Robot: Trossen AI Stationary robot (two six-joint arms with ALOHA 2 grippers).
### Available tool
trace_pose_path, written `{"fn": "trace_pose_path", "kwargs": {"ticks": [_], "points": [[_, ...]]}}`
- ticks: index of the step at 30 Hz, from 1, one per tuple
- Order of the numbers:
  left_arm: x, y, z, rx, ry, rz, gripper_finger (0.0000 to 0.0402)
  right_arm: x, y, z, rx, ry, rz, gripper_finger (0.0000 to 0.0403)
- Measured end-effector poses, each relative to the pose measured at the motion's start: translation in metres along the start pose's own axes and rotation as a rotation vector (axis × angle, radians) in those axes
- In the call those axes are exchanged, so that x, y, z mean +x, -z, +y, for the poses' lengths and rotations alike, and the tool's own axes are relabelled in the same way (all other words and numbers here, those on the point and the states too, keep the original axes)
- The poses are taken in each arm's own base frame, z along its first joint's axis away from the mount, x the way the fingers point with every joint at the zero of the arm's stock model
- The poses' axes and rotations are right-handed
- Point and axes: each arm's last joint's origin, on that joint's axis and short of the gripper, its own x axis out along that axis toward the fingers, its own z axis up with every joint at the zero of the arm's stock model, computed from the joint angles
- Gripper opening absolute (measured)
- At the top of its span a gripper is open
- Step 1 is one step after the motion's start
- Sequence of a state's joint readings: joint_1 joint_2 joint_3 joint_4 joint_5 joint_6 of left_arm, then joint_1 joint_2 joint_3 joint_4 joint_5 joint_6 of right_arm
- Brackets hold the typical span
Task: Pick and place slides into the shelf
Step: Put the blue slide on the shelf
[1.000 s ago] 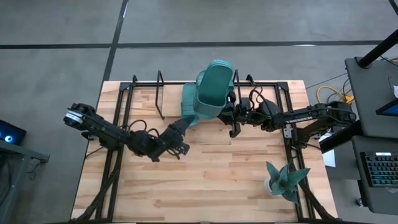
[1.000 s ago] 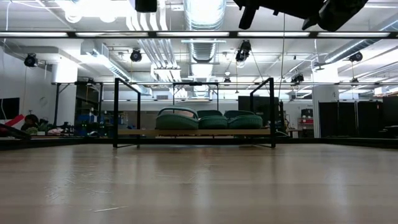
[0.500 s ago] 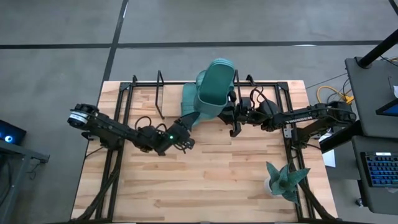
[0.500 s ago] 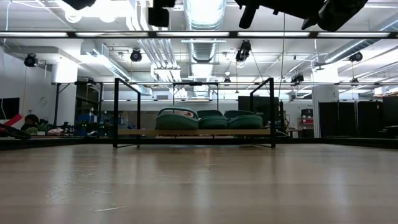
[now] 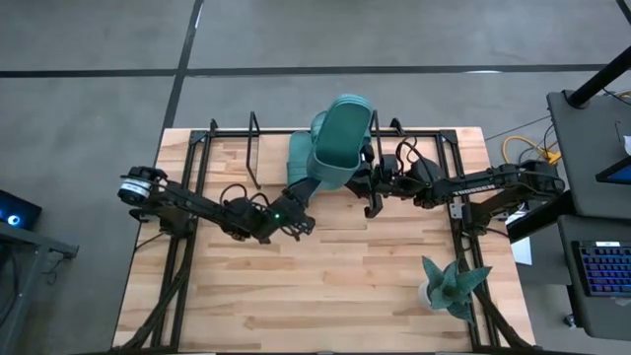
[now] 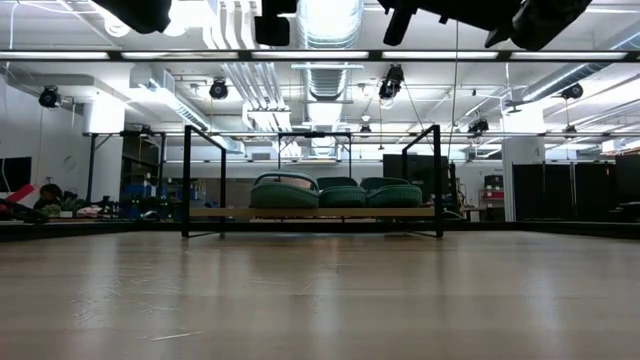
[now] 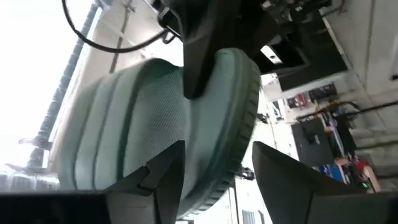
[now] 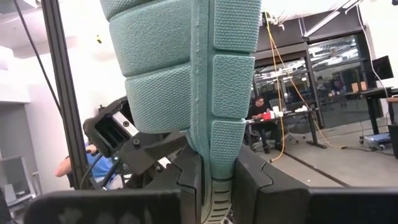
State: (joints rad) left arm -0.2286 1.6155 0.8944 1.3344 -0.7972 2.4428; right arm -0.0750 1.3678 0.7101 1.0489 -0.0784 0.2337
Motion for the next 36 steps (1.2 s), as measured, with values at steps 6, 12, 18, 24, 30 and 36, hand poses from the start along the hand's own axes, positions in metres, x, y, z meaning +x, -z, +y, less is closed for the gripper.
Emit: {"fn": "trace_pose_path", "kwargs": {"ticks": [6,12,18,24,30,36], "points": [[0.004,0.001,0.003,-0.009,-0.018,0.002,0.0168,0.0,0.002,0.0,0.0,0.001,0.006,0.0039],[0.005,0.001,0.003,-0.007,-0.012,0.004,0.01,0.001,0.002,-0.001,0.0,0.001,0.006,0.0039],[0.005,0.001,0.002,-0.093,0.017,0.023,0.0022,0.001,0.003,-0.001,0.004,0.003,0.009,0.0039],[0.005,0.002,0.003,-0.127,0.04,0.05,0.0022,0.001,0.003,-0.001,-0.003,0.004,0.013,0.008],[0.006,0.011,0.009,-0.172,0.077,0.126,0.0022,0.0,0.0,-0.001,-0.014,0.003,0.0,0.0165],[0.005,0.023,0.018,-0.204,0.117,0.191,0.0022,0.0,-0.001,0.0,-0.027,-0.006,-0.001,0.0199]]}}
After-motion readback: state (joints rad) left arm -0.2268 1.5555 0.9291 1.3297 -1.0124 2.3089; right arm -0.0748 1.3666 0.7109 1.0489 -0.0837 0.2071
